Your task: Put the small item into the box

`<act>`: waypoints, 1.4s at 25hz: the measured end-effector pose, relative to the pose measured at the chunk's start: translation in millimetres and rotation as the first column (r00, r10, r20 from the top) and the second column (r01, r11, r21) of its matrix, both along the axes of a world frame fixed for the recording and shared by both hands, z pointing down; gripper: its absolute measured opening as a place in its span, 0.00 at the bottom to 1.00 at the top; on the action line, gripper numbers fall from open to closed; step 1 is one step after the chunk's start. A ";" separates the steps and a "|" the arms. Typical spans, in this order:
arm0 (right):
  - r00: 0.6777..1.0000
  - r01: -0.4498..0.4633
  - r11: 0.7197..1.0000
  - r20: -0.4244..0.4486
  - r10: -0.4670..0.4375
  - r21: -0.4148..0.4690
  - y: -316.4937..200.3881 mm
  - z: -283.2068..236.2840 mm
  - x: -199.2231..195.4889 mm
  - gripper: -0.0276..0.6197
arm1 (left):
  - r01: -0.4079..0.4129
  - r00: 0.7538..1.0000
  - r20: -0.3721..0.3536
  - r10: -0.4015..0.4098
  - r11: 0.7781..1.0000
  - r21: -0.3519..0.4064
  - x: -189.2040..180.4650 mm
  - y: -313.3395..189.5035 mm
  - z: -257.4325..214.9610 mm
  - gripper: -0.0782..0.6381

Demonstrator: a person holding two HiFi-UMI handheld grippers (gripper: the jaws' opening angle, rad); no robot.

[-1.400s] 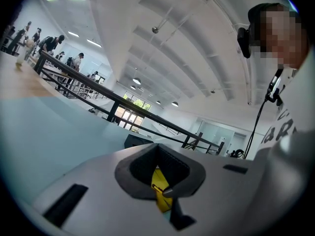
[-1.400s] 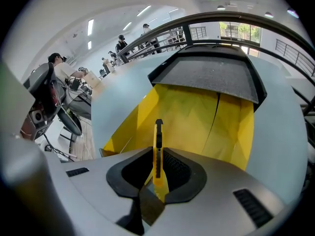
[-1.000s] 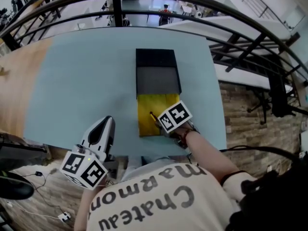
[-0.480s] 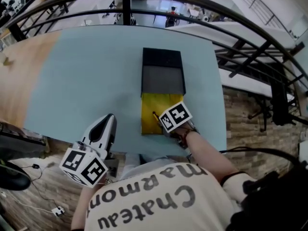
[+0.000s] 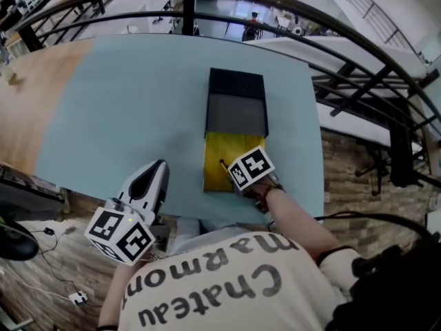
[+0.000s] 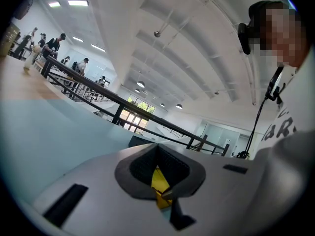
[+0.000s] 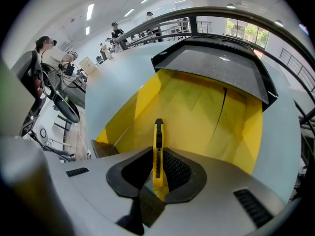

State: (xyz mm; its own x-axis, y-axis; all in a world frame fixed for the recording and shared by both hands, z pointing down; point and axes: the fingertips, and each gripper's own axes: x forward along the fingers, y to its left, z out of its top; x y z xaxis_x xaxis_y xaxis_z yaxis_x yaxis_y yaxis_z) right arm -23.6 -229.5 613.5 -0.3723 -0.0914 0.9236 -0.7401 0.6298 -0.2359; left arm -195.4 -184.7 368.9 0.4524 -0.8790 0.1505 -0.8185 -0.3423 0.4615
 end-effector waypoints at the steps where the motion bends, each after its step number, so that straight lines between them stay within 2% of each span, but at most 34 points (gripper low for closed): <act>1: 1.000 0.007 1.000 -0.005 -0.007 0.002 0.6 0.1 -0.4 0.17 | 0.000 1.000 0.000 0.000 1.000 0.000 -0.1 0.6 0.1 0.11; 17: 0.988 0.102 0.995 -0.116 -0.099 0.017 2.4 0.8 -1.2 0.17 | 0.021 1.000 0.005 -0.021 1.000 0.014 -7.4 4.3 -4.6 0.11; 32: 0.978 0.157 0.986 -0.148 -0.149 0.049 4.0 0.2 -4.1 0.17 | 0.031 1.000 -0.005 -0.031 0.999 0.008 -13.0 8.2 0.5 0.11; 35: 0.979 0.156 0.987 -0.139 -0.148 0.048 4.3 -0.3 -6.0 0.21 | 0.029 1.000 -0.004 -0.029 1.000 0.010 -14.2 8.3 -0.2 0.11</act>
